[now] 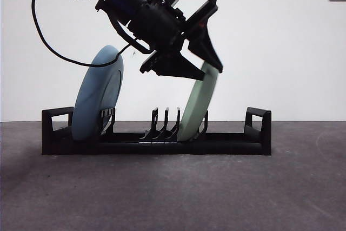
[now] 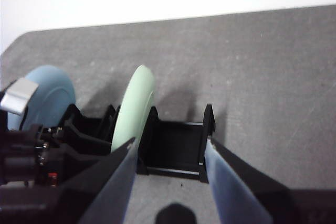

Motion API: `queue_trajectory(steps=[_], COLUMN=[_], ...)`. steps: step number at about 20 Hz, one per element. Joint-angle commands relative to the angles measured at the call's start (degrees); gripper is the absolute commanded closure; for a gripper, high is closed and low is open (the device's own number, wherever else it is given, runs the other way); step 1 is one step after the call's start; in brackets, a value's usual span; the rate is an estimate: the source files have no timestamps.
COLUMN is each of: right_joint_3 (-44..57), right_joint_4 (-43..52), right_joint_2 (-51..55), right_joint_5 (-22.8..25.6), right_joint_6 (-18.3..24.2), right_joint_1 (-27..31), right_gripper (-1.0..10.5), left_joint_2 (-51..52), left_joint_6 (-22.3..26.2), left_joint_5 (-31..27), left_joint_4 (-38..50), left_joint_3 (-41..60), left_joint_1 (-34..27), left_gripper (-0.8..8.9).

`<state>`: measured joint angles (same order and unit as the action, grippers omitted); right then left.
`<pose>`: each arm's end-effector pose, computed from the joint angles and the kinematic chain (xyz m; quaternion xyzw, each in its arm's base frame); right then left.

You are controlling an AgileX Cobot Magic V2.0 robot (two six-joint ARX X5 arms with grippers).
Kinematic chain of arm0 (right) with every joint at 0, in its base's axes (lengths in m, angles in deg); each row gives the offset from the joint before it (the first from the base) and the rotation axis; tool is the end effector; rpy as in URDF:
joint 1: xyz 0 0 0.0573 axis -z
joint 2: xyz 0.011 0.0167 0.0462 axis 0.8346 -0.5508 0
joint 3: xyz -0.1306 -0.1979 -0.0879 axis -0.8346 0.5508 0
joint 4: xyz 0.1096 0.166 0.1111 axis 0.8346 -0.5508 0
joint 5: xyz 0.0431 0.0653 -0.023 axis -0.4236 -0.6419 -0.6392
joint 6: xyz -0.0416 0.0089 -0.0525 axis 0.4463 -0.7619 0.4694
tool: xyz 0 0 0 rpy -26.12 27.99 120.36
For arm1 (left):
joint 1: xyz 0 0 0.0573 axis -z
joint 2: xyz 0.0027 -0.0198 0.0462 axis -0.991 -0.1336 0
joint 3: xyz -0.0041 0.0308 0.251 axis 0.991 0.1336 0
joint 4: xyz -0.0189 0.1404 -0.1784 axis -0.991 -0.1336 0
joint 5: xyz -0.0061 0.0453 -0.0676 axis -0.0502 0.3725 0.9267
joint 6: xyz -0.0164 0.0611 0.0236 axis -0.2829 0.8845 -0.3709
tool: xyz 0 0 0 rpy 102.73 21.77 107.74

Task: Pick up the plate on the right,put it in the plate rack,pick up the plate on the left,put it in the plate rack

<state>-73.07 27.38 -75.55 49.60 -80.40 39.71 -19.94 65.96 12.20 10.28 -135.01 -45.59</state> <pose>0.1768 0.0562 0.3632 0.0624 0.2324 0.1455 0.9596 0.3051 -0.2504 0.2358 -0.0732 0.3369 -0.4268 0.8361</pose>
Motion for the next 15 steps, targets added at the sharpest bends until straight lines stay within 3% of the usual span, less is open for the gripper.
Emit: queue_trajectory(steps=[1,4,6,7,9,13,15], right_joint_3=[0.0,0.0,0.0,0.0,0.0,0.0,0.3], right_joint_4=[-0.6,-2.0,-2.4,-2.4,-2.4,-2.7,-2.6], right_joint_2=[-0.3,-0.3,-0.3,-0.3,-0.3,-0.2,0.3], right_joint_5=[-0.2,-0.2,-0.2,-0.2,-0.2,-0.2,0.1], right_joint_6=[0.7,2.9,3.7,3.8,4.1,5.7,6.5], right_joint_1=[0.0,0.0,0.0,0.0,0.0,0.0,0.0], right_gripper=[7.3,8.0,9.6,9.6,9.6,9.6,9.6], left_joint_2=[3.0,7.4,11.2,13.0,17.1,27.9,31.8], left_joint_6=[1.1,3.7,7.1,8.8,12.1,21.3,21.9], left_joint_5=[1.3,1.4,1.2,0.9,-1.0,-17.2,-23.9], left_joint_4=[-0.6,-2.8,-5.2,-6.4,-9.2,-20.5,-25.2], left_joint_3=[0.3,0.3,0.3,0.3,0.3,0.3,0.3], left_joint_1=[0.0,0.1,0.1,0.1,0.1,-0.1,-1.1], left_gripper=[5.83,6.09,7.80,8.39,8.22,8.22,8.22])
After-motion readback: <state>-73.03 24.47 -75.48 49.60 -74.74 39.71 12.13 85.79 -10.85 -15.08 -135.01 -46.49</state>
